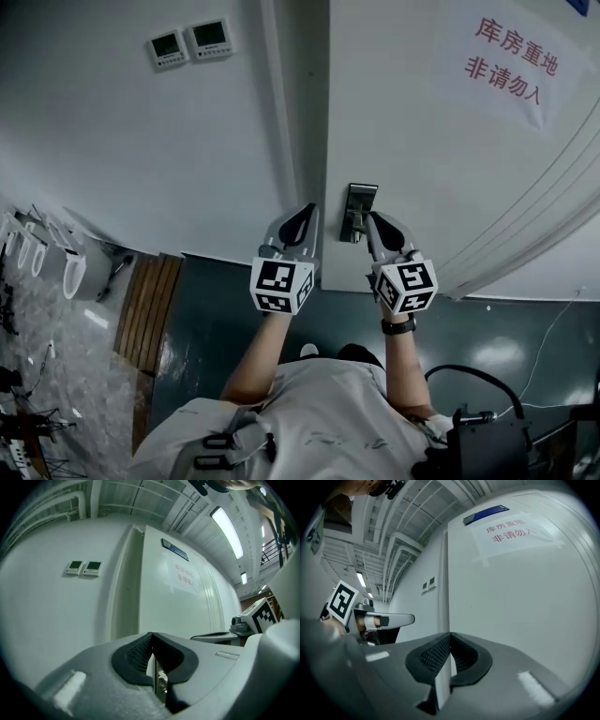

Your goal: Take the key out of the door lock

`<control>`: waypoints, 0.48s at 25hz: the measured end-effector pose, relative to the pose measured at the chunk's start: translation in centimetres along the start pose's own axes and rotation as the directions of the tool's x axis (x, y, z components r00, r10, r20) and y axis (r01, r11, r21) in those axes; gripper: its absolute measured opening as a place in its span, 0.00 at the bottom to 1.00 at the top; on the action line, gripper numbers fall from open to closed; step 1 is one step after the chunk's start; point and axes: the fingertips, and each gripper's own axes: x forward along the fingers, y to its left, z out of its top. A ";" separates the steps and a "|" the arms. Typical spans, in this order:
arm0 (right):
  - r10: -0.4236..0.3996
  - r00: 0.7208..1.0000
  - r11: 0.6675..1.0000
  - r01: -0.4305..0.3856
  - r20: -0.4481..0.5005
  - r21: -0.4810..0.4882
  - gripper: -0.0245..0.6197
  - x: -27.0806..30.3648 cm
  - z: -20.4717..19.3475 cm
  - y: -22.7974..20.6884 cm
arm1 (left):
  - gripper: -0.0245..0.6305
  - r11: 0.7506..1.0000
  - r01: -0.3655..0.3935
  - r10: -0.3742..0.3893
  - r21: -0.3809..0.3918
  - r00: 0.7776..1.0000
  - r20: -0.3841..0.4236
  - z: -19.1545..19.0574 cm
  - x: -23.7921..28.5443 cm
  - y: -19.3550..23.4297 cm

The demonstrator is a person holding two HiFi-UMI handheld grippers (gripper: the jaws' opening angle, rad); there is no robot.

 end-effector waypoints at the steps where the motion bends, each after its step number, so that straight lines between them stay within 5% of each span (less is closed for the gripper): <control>1: -0.014 1.000 1.000 0.014 -0.009 -0.006 0.05 -0.1 -0.3 0.4 | 0.04 1.000 0.018 -0.018 -0.011 1.000 -0.005 -0.4 0.3 0.3; 11: -0.090 0.993 0.996 0.091 -0.074 0.016 0.05 -0.2 -4.2 0.1 | 0.04 0.990 0.125 -0.125 -0.059 0.992 0.008 -2.9 4.4 0.6; 12: -0.091 0.992 0.995 0.093 -0.085 0.022 0.05 -0.1 -4.8 0.1 | 0.14 0.990 0.127 -0.128 -0.062 0.992 0.002 -3.3 5.0 0.8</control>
